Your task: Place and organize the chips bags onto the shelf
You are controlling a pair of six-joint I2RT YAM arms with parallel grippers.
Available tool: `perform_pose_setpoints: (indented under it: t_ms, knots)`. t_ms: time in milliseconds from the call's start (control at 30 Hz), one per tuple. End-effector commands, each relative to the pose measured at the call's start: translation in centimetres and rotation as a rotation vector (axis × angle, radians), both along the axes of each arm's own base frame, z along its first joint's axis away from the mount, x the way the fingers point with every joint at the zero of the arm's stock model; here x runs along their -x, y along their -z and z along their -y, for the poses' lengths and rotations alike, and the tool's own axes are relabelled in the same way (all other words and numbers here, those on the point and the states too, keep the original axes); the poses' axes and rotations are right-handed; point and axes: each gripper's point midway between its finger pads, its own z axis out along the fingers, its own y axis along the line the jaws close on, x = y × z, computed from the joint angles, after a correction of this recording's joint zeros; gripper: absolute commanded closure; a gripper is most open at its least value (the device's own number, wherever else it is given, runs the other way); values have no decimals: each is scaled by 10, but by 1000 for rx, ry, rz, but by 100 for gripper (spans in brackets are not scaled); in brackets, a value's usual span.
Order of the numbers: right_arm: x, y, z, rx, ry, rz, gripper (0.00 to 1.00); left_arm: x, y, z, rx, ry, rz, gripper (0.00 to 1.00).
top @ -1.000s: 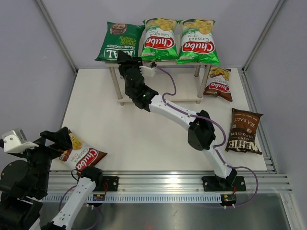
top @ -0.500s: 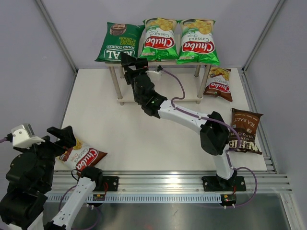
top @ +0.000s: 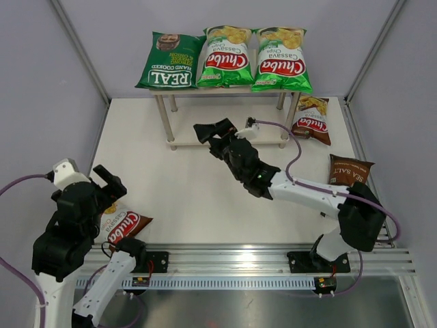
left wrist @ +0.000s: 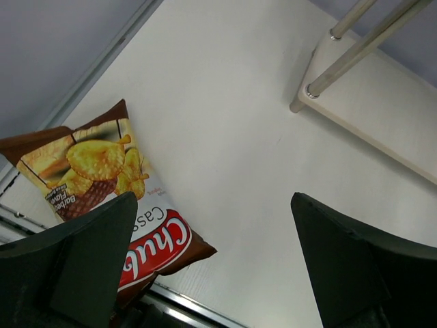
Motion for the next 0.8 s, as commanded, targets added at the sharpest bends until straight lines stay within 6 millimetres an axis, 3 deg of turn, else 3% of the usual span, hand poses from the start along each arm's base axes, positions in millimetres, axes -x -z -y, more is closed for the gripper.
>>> perform_pose_setpoints:
  t_ms: [0, 33, 100, 133, 167, 267, 367, 567, 767]
  knots:
    - [39, 3, 25, 227, -119, 82, 1, 1, 27, -7, 30, -98, -60, 1]
    - [44, 11, 32, 265, -130, 79, 0, 2, 35, -10, 49, -136, -73, 1]
    - [58, 46, 52, 363, -151, 23, 1, 6, 58, -13, 55, -182, -131, 1]
    - [67, 38, 61, 372, -173, 49, 1, 13, 67, -17, 93, -248, -142, 1]
    - [74, 44, 66, 396, -193, 50, 1, 16, 72, -18, 99, -266, -157, 1]
    - [97, 53, 81, 438, -263, 66, 1, 29, 71, -29, 127, -357, -142, 1]
    - [113, 53, 91, 478, -311, 104, 0, 23, 85, -19, 167, -343, -177, 1]
    - [109, 41, 115, 528, -248, 164, 1, 17, 116, -20, 257, -546, -220, 1]
    - [104, 58, 109, 520, -366, 126, 1, 28, 125, -50, 261, -815, -163, 1]
